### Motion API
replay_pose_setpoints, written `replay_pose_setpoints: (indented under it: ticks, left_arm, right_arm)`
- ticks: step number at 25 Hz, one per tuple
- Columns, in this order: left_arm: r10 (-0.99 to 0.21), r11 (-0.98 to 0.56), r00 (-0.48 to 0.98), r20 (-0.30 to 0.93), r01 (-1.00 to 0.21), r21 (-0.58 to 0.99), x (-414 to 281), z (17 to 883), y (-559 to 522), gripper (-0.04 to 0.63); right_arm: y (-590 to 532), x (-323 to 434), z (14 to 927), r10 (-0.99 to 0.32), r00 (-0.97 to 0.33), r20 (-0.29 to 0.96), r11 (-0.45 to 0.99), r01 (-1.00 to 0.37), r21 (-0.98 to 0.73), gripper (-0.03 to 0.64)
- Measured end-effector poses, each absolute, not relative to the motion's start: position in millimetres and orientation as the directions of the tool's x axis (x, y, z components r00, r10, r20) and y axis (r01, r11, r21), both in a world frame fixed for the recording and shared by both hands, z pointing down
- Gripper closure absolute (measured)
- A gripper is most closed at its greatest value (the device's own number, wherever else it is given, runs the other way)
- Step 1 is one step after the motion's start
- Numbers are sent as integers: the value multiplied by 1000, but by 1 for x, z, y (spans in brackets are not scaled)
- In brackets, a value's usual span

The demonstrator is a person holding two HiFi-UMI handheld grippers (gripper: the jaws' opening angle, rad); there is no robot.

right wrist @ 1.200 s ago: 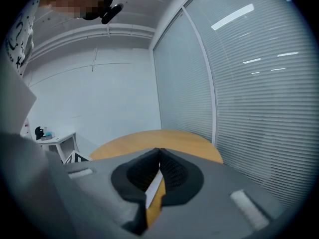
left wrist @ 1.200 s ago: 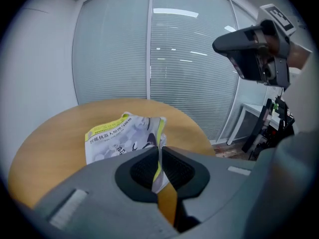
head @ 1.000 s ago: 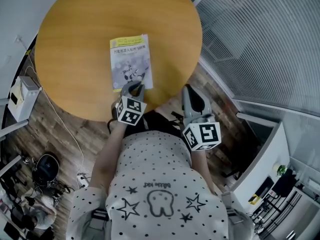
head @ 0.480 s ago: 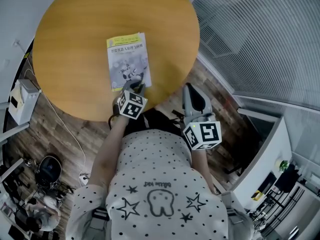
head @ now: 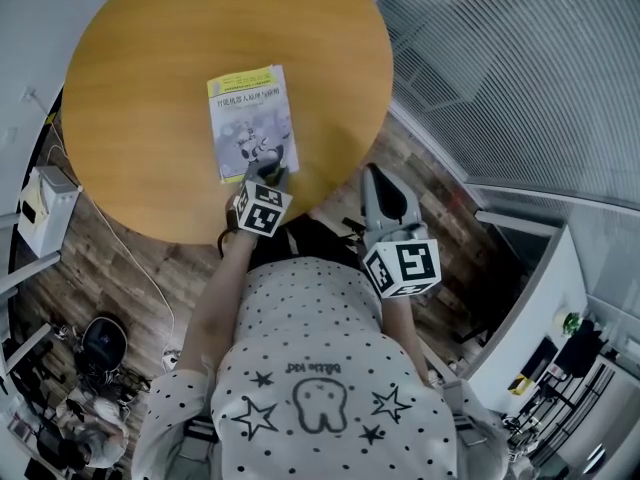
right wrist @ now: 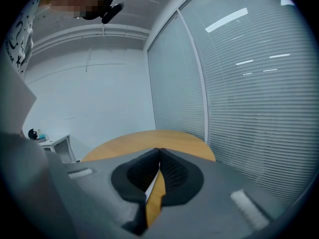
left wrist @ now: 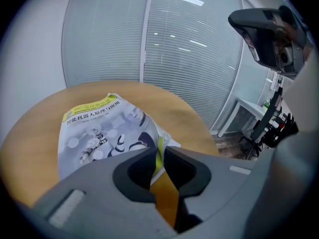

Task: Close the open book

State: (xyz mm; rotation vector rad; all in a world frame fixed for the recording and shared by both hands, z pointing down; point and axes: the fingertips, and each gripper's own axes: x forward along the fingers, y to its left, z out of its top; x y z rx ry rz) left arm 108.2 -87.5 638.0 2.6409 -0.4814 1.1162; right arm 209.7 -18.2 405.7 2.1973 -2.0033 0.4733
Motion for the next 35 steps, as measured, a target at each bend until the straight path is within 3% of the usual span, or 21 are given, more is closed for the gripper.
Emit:
replay_pose_setpoints:
  ticks: [18,25,29,35]
  left_arm:
    - [-203,-897,670,714,-419,139,107,634,-90,515]
    - [-172,-897,691,702,-404,179,109,633,-84,432]
    - [-168,-901,710,684,-392,186,112,629,-81,342]
    - [-170,-900,719,674,-391,191,112,626,-80,328]
  right_arm:
    - [-22,208,404,-948,64,313,-104,-988,-113,612]
    - [-23,207,404,-948,61,312,-100,-989,-111,612]
    - [-22,207,404,-949,60,310,-100,-989,-112,612]
    - [-21,207,403,-950,58,306,-97,-989,-113,612]
